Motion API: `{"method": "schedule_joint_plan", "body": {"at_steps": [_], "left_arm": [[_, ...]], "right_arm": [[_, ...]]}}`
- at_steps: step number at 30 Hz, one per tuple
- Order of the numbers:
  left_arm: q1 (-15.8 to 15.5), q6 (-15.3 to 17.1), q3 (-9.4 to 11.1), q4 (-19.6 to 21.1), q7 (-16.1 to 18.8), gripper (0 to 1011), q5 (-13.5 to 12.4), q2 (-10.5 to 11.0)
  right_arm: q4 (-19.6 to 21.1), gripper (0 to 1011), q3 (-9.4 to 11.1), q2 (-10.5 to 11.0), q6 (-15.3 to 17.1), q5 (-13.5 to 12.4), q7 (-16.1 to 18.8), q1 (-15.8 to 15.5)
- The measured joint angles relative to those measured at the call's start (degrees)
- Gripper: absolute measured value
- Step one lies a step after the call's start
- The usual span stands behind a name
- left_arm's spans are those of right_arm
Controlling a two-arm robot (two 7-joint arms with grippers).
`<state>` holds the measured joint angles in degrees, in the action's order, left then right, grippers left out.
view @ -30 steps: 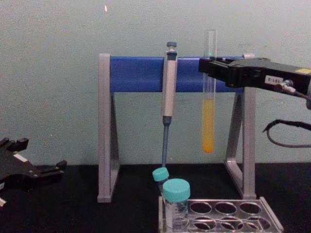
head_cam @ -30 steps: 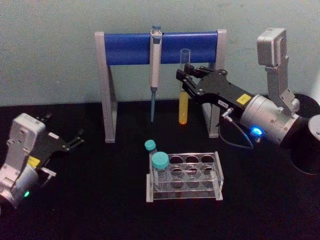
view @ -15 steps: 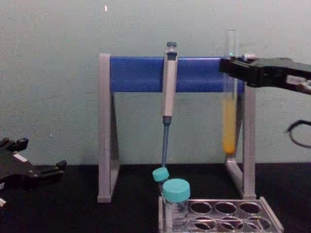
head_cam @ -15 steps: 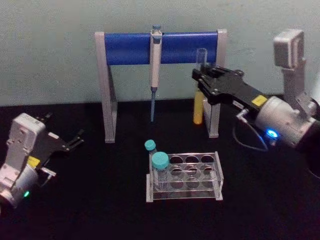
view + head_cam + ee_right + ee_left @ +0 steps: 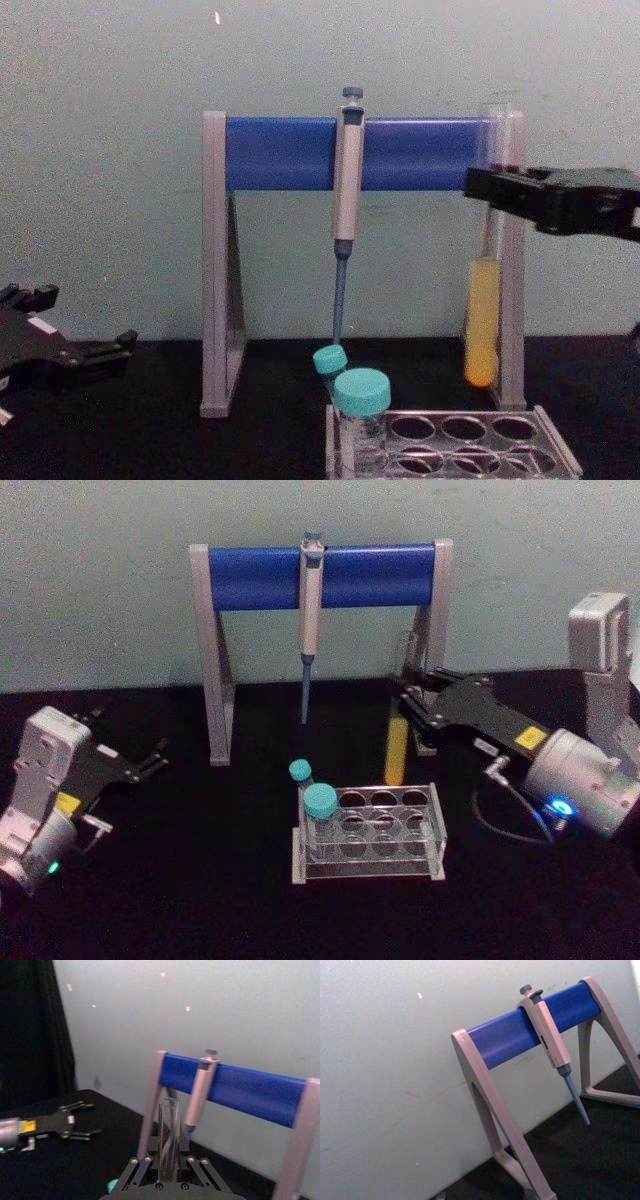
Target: Pick up the test tube from the test tube rack, shake it, then place it back into the test tube rack.
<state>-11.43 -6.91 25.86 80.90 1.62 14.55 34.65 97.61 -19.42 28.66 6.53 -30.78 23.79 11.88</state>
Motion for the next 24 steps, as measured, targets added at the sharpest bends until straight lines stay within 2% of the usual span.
{"method": "schedule_joint_plan", "body": {"at_steps": [4, 10, 15, 24], "left_arm": [[0.0, 0.0, 0.01, 0.0, 0.0, 1001, 0.0, 0.0], [0.0, 0.0, 0.0, 0.0, 0.0, 1001, 0.0, 0.0], [0.0, 0.0, 0.0, 0.0, 0.0, 1001, 0.0, 0.0], [0.0, 0.0, 0.0, 0.0, 0.0, 1001, 0.0, 0.0]], "right_arm": [[-0.78, 229, -1.62, -0.95, -0.41, 0.05, 0.79, 1.42], [-4.82, 229, -3.84, -3.36, -1.53, 1.44, 1.03, 5.65], [-6.86, 229, -4.09, -4.36, -1.75, 2.36, 0.29, 7.44], [-7.65, 229, -3.45, -4.39, -1.66, 2.96, -0.26, 7.83]]}}
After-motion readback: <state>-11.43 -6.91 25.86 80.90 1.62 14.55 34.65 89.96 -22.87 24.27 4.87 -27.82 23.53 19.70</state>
